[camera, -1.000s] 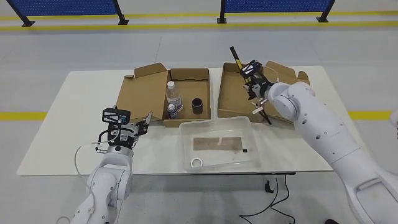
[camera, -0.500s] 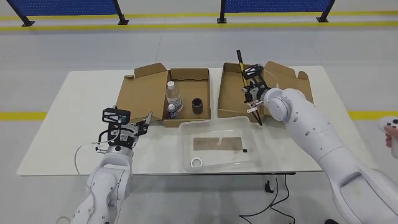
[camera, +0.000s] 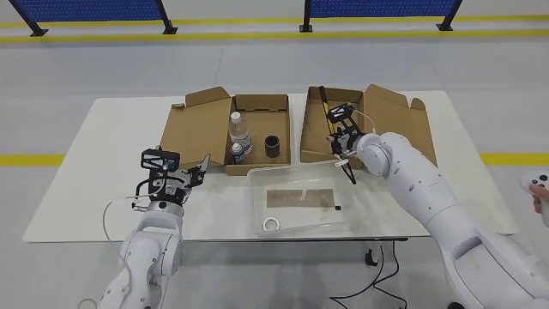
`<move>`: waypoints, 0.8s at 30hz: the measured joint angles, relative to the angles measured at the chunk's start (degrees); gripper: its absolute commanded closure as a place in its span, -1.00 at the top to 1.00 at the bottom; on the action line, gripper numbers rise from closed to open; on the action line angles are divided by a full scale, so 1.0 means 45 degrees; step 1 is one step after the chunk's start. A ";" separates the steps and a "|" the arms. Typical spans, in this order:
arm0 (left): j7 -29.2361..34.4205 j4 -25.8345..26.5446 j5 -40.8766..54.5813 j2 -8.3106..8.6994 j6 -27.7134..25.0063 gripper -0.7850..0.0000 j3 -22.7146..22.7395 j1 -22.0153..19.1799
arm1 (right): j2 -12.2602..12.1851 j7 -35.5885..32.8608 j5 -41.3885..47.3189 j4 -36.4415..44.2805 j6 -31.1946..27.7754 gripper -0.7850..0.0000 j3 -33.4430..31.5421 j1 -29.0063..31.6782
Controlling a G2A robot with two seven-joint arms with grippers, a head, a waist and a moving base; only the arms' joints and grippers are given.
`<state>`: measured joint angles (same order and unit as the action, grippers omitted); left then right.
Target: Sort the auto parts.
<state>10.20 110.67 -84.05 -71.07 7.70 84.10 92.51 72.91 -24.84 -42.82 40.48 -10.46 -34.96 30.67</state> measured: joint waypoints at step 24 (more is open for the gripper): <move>0.0000 0.0000 0.0000 0.0000 0.0000 1.00 0.0000 0.0000 | 0.0348 -0.0610 -0.0545 -0.0470 -0.2003 -1.00 -0.0312 0.0136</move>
<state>10.20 110.67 -84.05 -71.07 7.70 84.10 92.51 74.48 -27.58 -45.27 38.37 -19.47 -36.36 31.28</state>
